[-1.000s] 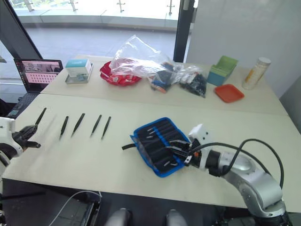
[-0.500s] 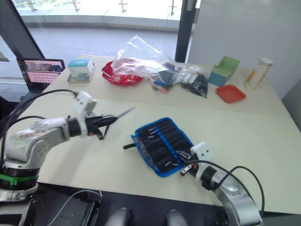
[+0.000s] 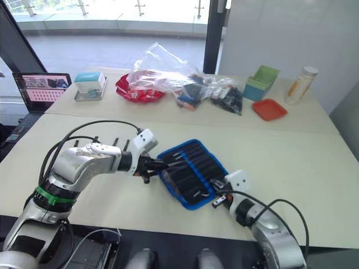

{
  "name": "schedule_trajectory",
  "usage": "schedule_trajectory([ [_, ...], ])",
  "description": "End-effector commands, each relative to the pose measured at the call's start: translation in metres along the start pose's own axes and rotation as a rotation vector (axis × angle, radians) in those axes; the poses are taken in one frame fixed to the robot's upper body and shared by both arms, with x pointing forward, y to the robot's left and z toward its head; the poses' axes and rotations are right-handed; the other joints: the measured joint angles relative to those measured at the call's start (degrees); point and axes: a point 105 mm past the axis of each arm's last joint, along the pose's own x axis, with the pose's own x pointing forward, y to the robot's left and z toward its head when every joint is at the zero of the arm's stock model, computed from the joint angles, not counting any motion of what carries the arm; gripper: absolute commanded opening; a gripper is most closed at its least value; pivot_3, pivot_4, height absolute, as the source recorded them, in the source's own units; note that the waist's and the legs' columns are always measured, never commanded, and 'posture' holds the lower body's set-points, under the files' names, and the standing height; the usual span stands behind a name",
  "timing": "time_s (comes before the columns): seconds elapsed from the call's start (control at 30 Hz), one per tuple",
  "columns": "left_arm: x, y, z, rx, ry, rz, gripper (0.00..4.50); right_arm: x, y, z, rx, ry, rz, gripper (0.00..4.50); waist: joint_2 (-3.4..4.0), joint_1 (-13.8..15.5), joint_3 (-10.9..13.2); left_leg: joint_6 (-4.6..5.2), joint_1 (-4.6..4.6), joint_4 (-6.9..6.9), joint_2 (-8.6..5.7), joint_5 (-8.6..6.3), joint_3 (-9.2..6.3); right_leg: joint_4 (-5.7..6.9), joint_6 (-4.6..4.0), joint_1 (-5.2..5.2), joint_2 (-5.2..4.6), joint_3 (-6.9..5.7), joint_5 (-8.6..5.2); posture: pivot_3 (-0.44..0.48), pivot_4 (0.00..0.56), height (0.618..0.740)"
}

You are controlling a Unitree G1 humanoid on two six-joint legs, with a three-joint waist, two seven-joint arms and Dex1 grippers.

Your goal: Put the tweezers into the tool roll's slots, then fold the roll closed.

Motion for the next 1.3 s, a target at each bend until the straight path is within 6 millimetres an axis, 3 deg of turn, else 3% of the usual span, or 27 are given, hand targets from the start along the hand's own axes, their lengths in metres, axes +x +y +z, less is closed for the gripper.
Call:
schedule_trajectory([
  [0.03,-0.005,-0.009,0.003,0.051,0.053,-0.025,0.0,0.002,0.005,-0.005,-0.002,0.029,0.004,0.04,0.0,0.01,0.0,0.0,0.0,0.0,0.0,0.0,0.0,-0.01,0.0,0.0,0.0,0.0,0.0,0.0,0.15,0.723],
  [0.53,0.006,0.005,0.006,0.074,0.102,0.039,0.0,0.002,0.016,-0.013,-0.008,0.082,0.023,0.04,0.0,-0.01,0.0,0.0,0.04,0.02,0.0,0.0,0.0,0.0,0.01,0.04,0.01,0.0,-0.01,0.0,0.15,0.723],
  [0.77,0.002,0.008,0.006,0.08,0.097,0.051,0.0,0.002,0.016,-0.016,0.001,0.093,-0.003,0.04,0.0,-0.03,0.0,0.0,0.04,0.03,0.0,0.0,-0.01,0.0,0.01,0.06,0.0,0.0,-0.01,0.0,0.15,0.723],
  [1.3,0.006,0.003,0.002,0.105,0.103,0.05,0.0,0.001,0.015,-0.018,0.005,0.131,-0.011,0.04,0.0,0.0,-0.01,0.0,0.05,0.03,0.0,0.0,-0.01,0.0,0.01,0.07,0.01,-0.01,-0.01,0.0,0.15,0.723],
])
